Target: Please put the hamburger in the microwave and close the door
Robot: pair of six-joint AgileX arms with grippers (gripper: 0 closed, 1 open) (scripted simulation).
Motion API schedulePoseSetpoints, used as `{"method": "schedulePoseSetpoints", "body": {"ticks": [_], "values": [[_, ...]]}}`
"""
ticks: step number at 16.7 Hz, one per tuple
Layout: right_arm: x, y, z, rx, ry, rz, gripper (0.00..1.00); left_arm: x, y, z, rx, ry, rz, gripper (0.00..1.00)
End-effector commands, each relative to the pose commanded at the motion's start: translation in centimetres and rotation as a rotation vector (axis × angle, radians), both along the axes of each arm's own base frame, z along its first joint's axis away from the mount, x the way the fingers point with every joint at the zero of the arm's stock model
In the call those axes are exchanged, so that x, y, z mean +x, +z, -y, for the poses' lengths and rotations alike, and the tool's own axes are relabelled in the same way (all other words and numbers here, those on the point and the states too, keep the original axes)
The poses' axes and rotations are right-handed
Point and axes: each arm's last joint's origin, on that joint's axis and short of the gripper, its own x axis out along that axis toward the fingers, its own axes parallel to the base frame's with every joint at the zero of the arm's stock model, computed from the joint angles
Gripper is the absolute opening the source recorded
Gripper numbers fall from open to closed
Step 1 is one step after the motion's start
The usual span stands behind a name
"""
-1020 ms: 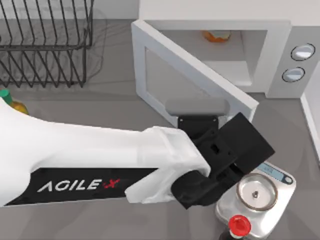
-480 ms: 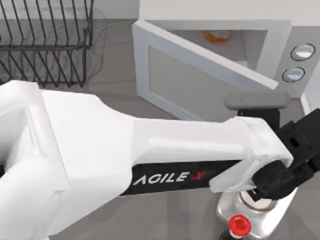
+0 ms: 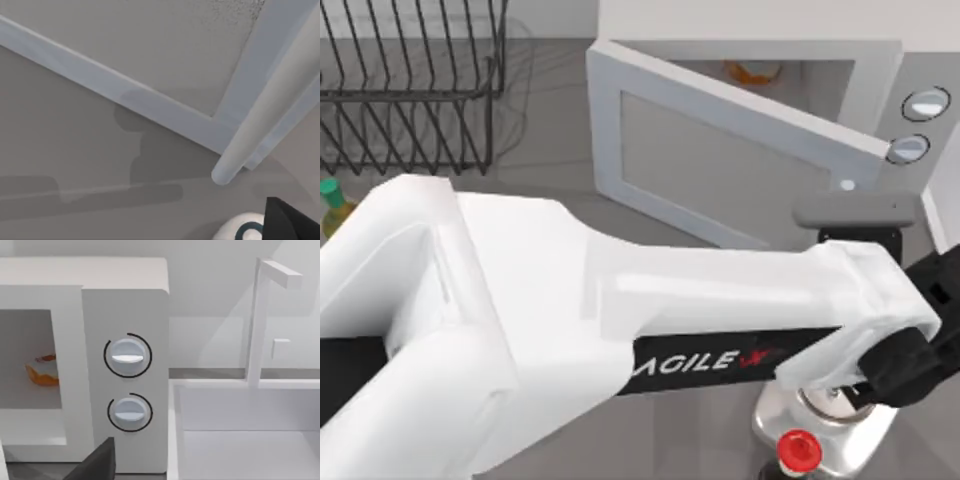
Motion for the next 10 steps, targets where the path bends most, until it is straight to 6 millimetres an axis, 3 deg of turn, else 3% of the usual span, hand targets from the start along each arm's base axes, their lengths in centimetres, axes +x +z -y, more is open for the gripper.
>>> {"method": "schedulePoseSetpoints", "body": {"ticks": [2, 7, 10], "values": [[0.0, 0.0, 0.0, 0.000, 0.000, 0.000, 1.00, 1.4, -0.1, 0.3, -0.001, 0.000, 0.000, 0.00], [0.0, 0.0, 0.0, 0.000, 0.000, 0.000, 1.00, 8.3, -0.8, 0.4, -0.001, 0.003, -0.001, 0.00], [0.0, 0.0, 0.0, 0.000, 0.000, 0.000, 1.00, 9.9, -1.0, 0.2, 0.000, 0.000, 0.000, 0.00]]}}
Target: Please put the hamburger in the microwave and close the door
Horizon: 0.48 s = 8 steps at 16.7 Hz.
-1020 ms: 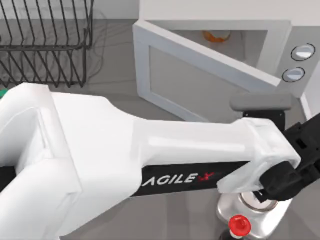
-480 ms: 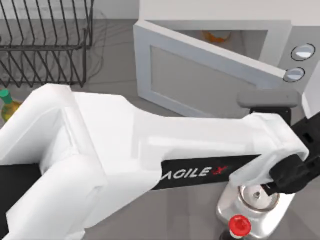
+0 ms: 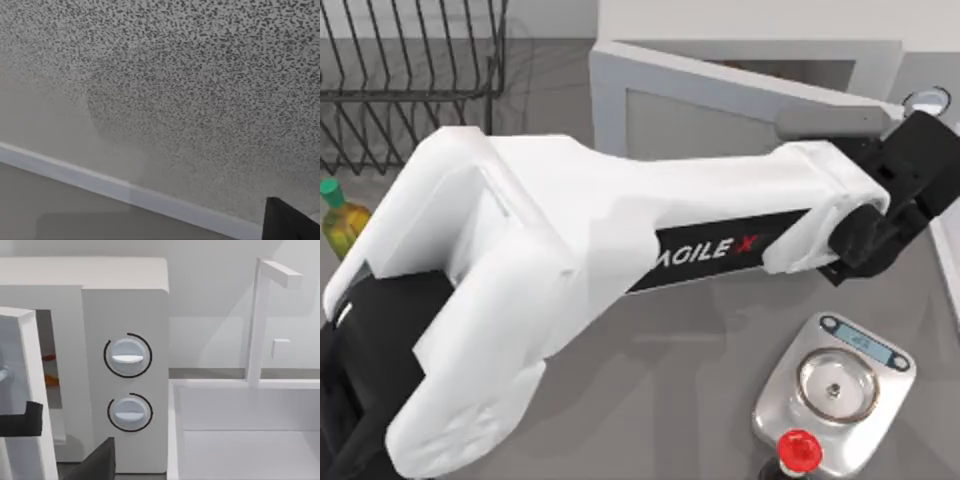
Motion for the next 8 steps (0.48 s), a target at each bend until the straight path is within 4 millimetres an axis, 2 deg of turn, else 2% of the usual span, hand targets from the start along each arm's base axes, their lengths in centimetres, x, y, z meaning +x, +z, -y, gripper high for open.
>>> {"method": "schedulePoseSetpoints", "body": {"ticks": [4, 6, 8], "values": [[0.0, 0.0, 0.0, 0.000, 0.000, 0.000, 1.00, -0.3, 0.0, 0.1, 0.006, -0.004, -0.001, 0.00], [0.0, 0.0, 0.0, 0.000, 0.000, 0.000, 1.00, 0.5, -0.3, 0.2, 0.013, -0.006, -0.006, 0.00], [0.0, 0.0, 0.0, 0.000, 0.000, 0.000, 1.00, 2.1, -0.7, 0.5, 0.018, -0.003, -0.009, 0.00]]}}
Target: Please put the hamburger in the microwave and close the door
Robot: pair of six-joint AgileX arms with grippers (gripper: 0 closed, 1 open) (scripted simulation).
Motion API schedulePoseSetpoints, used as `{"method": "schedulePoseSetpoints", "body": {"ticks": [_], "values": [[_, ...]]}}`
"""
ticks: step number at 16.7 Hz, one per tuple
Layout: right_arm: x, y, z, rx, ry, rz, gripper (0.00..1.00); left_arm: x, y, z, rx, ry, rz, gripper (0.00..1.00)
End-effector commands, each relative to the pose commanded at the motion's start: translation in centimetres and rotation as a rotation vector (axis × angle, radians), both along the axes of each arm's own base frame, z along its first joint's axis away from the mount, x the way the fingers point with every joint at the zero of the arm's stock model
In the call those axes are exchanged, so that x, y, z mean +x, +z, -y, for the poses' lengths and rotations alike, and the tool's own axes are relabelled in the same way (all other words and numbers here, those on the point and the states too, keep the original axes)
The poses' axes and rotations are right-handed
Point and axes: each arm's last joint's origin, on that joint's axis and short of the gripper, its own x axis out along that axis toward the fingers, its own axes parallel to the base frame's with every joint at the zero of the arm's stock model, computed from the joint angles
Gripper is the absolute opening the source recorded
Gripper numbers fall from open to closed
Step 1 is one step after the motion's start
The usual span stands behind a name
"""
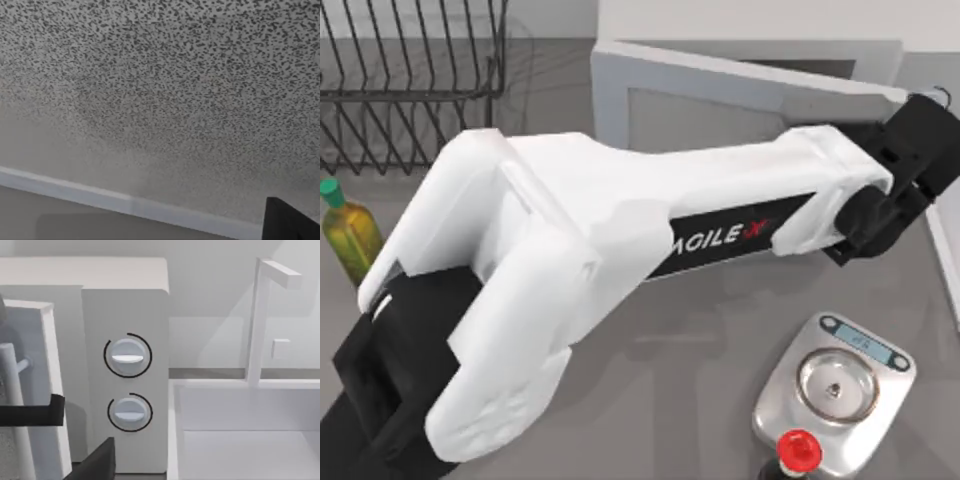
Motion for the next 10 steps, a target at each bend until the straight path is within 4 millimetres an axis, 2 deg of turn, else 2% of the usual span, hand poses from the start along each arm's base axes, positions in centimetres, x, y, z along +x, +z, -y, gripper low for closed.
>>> {"method": "schedulePoseSetpoints", "body": {"ticks": [6, 8, 10], "values": [[0.0, 0.0, 0.0, 0.000, 0.000, 0.000, 1.00, 6.3, 0.3, 0.1, -0.024, 0.001, 0.016, 0.00], [0.0, 0.0, 0.0, 0.000, 0.000, 0.000, 1.00, 7.4, -0.2, -0.2, -0.015, 0.000, 0.010, 0.00], [0.0, 0.0, 0.0, 0.000, 0.000, 0.000, 1.00, 7.6, -0.3, -0.3, -0.013, -0.001, 0.008, 0.00]]}}
